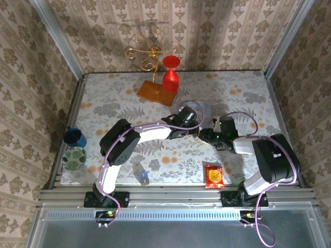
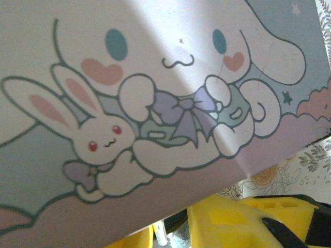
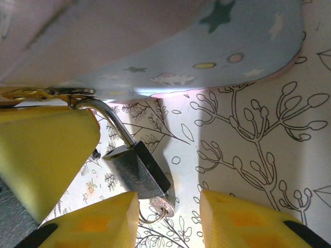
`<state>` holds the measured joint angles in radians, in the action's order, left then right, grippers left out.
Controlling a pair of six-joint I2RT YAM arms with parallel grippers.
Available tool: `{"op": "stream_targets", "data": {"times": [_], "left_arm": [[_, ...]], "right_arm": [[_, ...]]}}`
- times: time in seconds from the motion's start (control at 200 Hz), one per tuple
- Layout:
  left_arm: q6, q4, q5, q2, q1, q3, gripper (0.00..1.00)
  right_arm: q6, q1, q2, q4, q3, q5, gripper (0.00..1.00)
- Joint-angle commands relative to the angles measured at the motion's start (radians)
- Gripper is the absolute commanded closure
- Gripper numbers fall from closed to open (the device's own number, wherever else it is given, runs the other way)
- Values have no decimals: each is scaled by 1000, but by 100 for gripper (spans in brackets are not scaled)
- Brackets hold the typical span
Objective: Unlock the padlock with the key
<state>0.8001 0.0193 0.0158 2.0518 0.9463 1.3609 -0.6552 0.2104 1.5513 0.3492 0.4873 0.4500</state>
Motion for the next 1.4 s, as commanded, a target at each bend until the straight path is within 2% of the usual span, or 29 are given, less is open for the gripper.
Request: {"op": "stream_targets", "data": {"times": [0.0,0.155,0.265,0.33,0.505,0.615,0.71,0.845,1.051,1.221,1.396], "left_arm": [[-3,-27,13,2,-8,6,80],[11,-32,31,4,-10,7,90],[17,-35,39,4,-9,12,92],[24,-29,50,1,-11,18,100],[57,-60,102,-32,-19,3,100],[106,-107,158,-53,-33,-29,100],[143,-146,205,-67,-45,-51,100],[139,-142,213,-95,-46,-58,100],[151,-143,226,-107,-54,-71,100],[161,-142,230,-94,-56,-62,100],[177,-136,234,-74,-55,-45,100]], "right_arm": [[1,0,-9,-10,2,-43,62],[-11,-6,-101,-60,-39,-79,62],[-11,-8,-153,-113,-55,-97,62],[-13,-10,-216,-136,-64,-106,61],[15,-12,-266,-133,-83,-93,60],[25,-26,-216,-58,-86,-33,60],[30,-31,-94,8,-65,8,61],[-9,-37,45,203,-60,82,63],[-29,-38,167,338,-28,156,63],[-36,-36,167,363,-41,161,65],[-10,-21,4,240,-80,40,66]]}}
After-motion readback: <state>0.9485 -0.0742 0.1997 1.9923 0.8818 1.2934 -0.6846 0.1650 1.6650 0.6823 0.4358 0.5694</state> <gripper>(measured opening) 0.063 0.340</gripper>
